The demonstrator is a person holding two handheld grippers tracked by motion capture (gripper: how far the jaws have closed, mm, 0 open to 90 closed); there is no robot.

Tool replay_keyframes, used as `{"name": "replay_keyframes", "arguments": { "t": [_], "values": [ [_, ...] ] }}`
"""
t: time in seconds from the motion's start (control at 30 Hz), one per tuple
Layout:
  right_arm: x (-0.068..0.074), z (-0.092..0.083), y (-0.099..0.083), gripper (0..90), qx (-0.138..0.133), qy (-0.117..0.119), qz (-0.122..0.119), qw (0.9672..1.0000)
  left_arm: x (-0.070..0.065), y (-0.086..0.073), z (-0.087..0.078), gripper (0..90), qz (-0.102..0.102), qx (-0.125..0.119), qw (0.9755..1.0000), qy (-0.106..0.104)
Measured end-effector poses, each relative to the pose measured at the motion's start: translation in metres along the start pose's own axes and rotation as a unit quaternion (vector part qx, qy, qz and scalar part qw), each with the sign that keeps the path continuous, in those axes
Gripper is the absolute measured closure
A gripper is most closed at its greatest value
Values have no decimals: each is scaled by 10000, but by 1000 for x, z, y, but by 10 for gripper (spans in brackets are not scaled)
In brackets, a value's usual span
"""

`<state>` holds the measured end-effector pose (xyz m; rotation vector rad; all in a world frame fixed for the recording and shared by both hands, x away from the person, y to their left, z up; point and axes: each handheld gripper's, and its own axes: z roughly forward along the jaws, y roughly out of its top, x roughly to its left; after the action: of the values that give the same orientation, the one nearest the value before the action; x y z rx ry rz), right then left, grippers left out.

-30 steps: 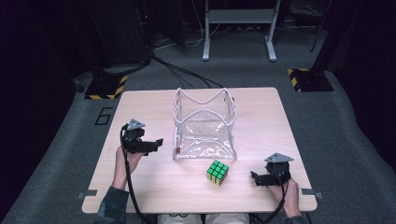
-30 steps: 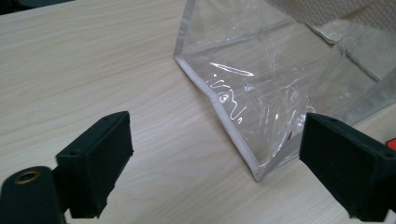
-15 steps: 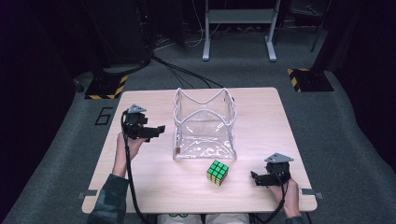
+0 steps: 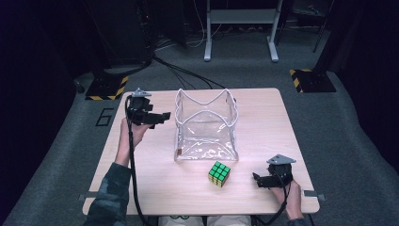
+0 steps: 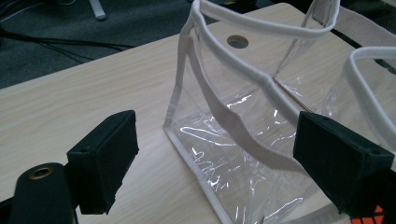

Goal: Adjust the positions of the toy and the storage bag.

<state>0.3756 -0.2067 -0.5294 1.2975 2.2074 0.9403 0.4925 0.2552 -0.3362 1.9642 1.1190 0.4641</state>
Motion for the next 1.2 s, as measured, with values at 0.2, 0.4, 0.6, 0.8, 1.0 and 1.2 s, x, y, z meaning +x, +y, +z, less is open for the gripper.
{"name": "replay_keyframes", "arguments": {
  "t": [0.2,0.4,0.6,0.8,1.0,1.2],
  "values": [
    [0,0,0,26,-7,-22,-27,10000,-4,22,10,142,122,116,9998,42],
    [0,0,0,28,-34,-55,-54,10000,-9,40,25,165,194,230,9995,80],
    [1,0,0,31,-38,-50,-45,10000,-13,55,45,258,179,426,9987,194],
    [1,-1,0,33,-35,-37,-81,10000,-16,59,62,385,145,677,9957,608],
    [1,-1,0,34,-36,-38,-77,10000,-11,56,75,537,-18,908,9936,666],
    [1,-1,0,34,-28,-28,-65,10000,-10,51,81,752,1,971,9928,702]
  ]
}}
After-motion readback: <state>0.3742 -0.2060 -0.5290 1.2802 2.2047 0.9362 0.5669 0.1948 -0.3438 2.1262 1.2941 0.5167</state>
